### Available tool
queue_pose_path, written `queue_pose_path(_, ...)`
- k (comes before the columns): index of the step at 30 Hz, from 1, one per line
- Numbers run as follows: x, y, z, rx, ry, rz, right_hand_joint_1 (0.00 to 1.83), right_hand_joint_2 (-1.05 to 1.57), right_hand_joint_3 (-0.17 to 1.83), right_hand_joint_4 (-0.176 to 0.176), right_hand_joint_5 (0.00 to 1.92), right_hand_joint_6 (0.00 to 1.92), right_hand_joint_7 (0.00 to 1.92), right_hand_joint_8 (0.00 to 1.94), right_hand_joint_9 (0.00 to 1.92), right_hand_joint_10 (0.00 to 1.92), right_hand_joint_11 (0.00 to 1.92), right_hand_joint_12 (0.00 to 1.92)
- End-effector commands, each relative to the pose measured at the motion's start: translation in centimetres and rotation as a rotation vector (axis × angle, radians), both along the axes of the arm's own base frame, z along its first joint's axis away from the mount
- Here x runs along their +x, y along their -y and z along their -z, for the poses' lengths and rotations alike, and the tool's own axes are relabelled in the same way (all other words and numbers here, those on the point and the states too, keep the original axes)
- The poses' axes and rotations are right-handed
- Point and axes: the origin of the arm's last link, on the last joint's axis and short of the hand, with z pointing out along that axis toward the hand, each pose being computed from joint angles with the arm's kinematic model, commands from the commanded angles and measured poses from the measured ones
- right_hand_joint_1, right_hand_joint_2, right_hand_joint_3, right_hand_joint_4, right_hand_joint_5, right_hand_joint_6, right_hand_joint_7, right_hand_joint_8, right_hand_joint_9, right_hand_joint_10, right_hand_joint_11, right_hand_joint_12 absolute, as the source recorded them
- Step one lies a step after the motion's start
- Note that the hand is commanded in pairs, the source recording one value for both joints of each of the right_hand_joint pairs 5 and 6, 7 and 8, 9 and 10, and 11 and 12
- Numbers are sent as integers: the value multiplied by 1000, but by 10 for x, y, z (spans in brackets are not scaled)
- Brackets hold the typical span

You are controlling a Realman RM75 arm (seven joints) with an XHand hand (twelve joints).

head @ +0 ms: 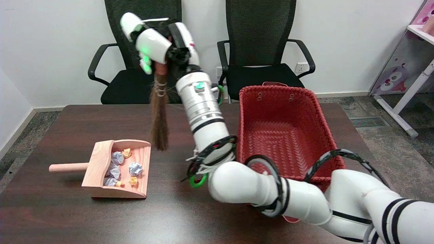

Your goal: Place the broom in the basket.

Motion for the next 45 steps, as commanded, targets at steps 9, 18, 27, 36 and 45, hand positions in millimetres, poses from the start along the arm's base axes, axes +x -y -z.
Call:
queue_pose_path(9,-10,-22,-92,-105,37,-39,1058,1571,1074,63,1920,1920,1920,1920,1920,1920,1920,1920)
queue_pose_path(18,-27,-23,-108,-139,15,3,1061,1571,1099,63,1920,1920,1920,1920,1920,1920,1920,1920)
queue_pose_path(27,-40,-22,-117,-125,52,28,1063,1571,1098,63,1920,1920,1920,1920,1920,1920,1920,1920)
queue_pose_path(36,-46,-19,-112,-94,24,48,1067,1571,1071,63,1920,1920,1920,1920,1920,1920,1920,1920)
queue_pose_path(45,-46,-20,-111,-76,48,48,1067,1571,1073,62,1920,1920,1920,1920,1920,1920,1920,1920)
